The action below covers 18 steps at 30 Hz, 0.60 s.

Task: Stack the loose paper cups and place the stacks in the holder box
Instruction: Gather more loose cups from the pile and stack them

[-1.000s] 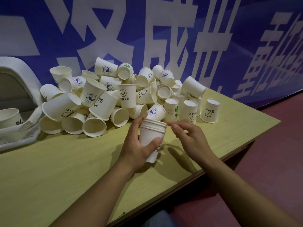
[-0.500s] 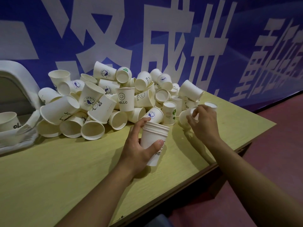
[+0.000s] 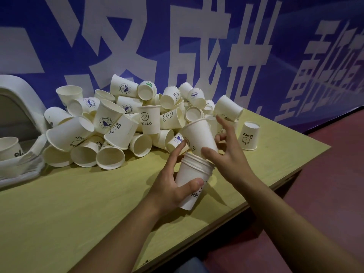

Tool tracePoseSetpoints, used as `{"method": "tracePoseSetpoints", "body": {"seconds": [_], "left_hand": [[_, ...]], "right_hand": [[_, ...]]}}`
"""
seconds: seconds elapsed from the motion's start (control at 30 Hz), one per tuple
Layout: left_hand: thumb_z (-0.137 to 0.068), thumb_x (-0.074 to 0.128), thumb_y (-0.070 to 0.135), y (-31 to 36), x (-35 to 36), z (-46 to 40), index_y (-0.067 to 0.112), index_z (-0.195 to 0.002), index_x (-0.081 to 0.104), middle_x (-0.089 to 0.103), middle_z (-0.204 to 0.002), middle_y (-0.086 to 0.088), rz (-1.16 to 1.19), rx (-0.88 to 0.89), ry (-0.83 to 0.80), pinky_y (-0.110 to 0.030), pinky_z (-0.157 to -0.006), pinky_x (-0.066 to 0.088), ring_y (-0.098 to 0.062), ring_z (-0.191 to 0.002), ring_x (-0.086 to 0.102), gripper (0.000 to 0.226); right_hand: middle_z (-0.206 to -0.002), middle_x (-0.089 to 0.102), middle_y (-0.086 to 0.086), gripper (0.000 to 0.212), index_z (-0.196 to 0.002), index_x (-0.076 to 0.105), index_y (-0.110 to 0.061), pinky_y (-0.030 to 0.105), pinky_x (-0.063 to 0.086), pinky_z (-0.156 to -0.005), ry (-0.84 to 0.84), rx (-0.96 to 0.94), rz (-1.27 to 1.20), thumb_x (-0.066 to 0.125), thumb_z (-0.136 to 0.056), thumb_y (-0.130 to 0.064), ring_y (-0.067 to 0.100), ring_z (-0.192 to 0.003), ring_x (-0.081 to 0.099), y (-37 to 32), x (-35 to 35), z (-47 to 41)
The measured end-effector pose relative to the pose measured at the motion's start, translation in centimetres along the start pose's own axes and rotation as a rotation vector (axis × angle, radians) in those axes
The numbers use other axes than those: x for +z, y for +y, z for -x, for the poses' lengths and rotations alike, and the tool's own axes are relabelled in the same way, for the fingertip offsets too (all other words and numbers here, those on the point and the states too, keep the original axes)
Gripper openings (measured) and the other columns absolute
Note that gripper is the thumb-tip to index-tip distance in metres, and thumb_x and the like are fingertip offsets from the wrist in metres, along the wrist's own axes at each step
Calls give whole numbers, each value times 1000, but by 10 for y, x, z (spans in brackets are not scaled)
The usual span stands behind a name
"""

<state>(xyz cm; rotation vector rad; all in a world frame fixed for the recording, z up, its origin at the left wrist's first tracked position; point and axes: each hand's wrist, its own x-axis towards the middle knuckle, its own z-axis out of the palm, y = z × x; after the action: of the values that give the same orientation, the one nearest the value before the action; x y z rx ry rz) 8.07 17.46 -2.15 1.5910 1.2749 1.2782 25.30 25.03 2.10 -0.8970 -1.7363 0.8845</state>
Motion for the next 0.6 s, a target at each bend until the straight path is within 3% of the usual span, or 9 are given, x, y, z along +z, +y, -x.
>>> {"method": "tracePoseSetpoints", "body": {"seconds": [0.07, 0.17, 0.23, 0.3, 0.43, 0.5, 0.6], "left_hand": [[-63, 74, 63, 0, 0, 0, 67, -146, 17, 45, -136, 24, -5, 3, 1, -38, -84, 62, 0, -107, 63, 100], [-62, 74, 63, -2, 1, 0, 68, -140, 20, 45, -134, 22, -3, 7, 28, -38, -82, 63, -1, -102, 65, 95], [-61, 73, 63, -1, 2, 0, 64, -136, 22, 45, -134, 20, 5, 18, 70, -28, -77, 62, 5, -98, 64, 91], [-60, 72, 62, 0, 1, -2, 54, -138, 23, 46, -134, 14, 26, 34, 149, -19, -71, 58, 11, -98, 61, 92], [-61, 73, 57, -1, -5, -4, 50, -139, 32, 50, -129, 18, 66, 50, 244, -18, -67, 56, 10, -99, 62, 89], [-63, 76, 55, 0, -6, -3, 47, -140, 37, 50, -129, 19, 42, 45, 232, -16, -67, 55, 9, -99, 62, 86], [-69, 78, 43, 2, -3, -3, 44, -139, 38, 50, -130, 18, 70, 56, 230, -15, -64, 55, 9, -96, 64, 81]], "right_hand": [[-100, 49, -7, 84, -144, 22, -57, 10, 49, -74, -61, 14, 21, 74, -86, -26, -8, -84, 55, 2, 2, 0], [-91, 52, -4, 58, -132, 39, -60, 19, 50, -73, -74, 38, 2, 63, -85, -37, -1, -76, 55, 4, 6, -2], [-89, 56, -2, 36, -123, 56, -51, 30, 53, -75, -17, 40, -61, 58, -89, -40, 10, -80, 59, 7, 6, -3], [-100, 65, -3, 23, -116, 70, -34, 35, 57, -79, 14, 25, -81, 58, -97, -38, 17, -93, 64, 10, 7, -2], [-97, 68, -13, 32, -108, 78, -37, 44, 54, -87, -32, -18, 6, 59, -87, -52, 12, -99, 64, 20, 10, 5], [-97, 66, -8, 28, -104, 78, -40, 41, 54, -86, -48, 0, 36, 60, -87, -52, 9, -97, 62, 24, 6, 4], [-108, 62, -5, 17, -108, 72, -40, 21, 52, -78, 7, -40, 236, 64, -94, -35, 3, -92, 60, 30, -9, -7]]}}
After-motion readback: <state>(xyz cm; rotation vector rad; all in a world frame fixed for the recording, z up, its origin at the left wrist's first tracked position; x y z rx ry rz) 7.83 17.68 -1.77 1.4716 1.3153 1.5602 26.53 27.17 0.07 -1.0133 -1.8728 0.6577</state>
